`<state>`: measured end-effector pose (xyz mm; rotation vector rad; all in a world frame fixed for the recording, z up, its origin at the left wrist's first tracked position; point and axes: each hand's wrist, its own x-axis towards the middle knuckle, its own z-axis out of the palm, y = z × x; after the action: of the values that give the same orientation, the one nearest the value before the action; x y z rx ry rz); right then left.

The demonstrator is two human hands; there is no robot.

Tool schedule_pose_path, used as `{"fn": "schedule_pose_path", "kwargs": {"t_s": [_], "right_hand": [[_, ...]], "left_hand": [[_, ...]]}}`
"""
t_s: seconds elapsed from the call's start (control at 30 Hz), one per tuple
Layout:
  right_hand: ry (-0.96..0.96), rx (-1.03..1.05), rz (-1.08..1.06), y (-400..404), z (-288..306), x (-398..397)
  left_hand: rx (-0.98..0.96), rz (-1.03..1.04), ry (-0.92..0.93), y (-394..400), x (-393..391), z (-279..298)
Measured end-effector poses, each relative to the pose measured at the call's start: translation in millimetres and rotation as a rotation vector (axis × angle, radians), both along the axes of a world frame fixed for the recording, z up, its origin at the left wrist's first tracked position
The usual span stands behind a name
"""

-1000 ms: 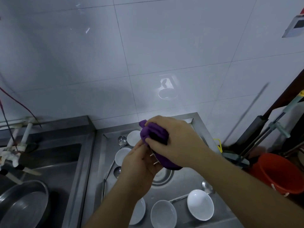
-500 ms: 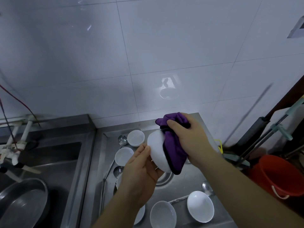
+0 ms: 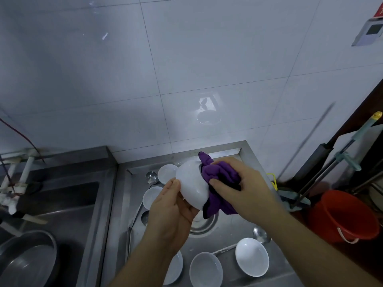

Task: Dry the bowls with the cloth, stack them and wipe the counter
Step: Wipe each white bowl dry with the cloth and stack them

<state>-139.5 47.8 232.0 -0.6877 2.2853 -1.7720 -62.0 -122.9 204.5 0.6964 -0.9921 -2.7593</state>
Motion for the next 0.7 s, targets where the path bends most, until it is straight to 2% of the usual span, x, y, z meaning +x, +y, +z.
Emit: {"fn": "schedule_pose_path", "kwargs": {"t_s": [0.1, 0.17, 0.27, 0.33, 0.4, 0.57, 0.7], "right_hand": [[0.014, 0.028, 0.014, 2, 2, 3], [-0.051, -0.033, -0.033, 0, -2, 5], [-0.312, -0.207, -0.297, -11, -12, 6], [-0.511, -0.317, -0.399, -19, -14, 6], [-0.601, -0.348, -0.407, -25, -15, 6], [-0.687, -0.385, -0.333, -37, -15, 15], [-0.748, -0.424, -0.303, -46, -21, 24]], "left_hand": [[-0.109, 0.010, -0.032, -3, 0, -2], [-0.278, -0.028, -0.041, -5, 3, -2], [-0.736, -0.162, 0.036, -5, 11, -1], [-1.062, -0.254, 0.105, -7, 18, -3], [-1.254, -0.305, 0.139, -10, 21, -2], [-1.658, -0.468, 0.173, -21, 25, 2], [-1.882, -0.469, 0.283, -27, 24, 3]]}}
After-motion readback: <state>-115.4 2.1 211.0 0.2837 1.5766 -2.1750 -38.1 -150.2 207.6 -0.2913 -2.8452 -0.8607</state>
